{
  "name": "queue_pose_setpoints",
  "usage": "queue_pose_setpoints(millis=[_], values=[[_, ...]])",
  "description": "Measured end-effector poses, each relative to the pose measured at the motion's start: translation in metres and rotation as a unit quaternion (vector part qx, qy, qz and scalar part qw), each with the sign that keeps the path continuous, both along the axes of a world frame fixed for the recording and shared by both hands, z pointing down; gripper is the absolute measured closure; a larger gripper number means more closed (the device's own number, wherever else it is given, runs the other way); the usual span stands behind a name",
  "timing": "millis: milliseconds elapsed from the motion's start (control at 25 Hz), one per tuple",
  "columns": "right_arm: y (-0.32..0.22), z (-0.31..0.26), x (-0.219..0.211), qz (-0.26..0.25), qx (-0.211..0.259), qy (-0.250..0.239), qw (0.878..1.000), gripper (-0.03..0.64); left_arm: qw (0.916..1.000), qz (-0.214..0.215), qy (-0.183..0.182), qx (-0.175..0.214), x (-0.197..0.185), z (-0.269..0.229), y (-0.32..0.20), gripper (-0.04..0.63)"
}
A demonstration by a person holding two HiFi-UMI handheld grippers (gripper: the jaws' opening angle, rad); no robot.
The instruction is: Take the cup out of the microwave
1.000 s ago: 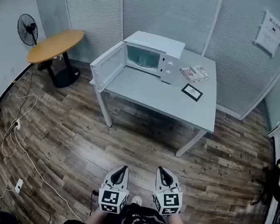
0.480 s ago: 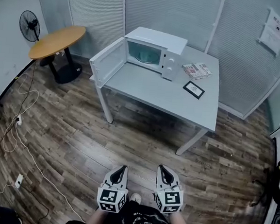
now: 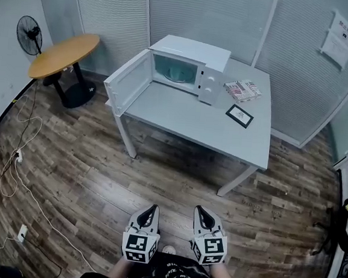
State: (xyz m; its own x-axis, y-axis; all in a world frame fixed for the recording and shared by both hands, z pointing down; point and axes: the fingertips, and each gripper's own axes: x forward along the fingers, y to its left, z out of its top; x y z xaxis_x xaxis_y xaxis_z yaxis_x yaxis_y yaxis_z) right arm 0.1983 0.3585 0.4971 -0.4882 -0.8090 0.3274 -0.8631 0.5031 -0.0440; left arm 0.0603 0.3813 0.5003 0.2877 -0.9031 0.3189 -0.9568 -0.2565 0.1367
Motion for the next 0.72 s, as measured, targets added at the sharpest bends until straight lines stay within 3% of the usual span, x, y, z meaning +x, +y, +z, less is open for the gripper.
queue_pose_setpoints(millis=[720], values=[[-0.108, -0.005, -0.070, 0.022, 0.006, 0.014, 1.000, 0.612, 0.9994, 0.025, 0.020, 0.013, -0.072, -0.004, -0.120, 0.588]])
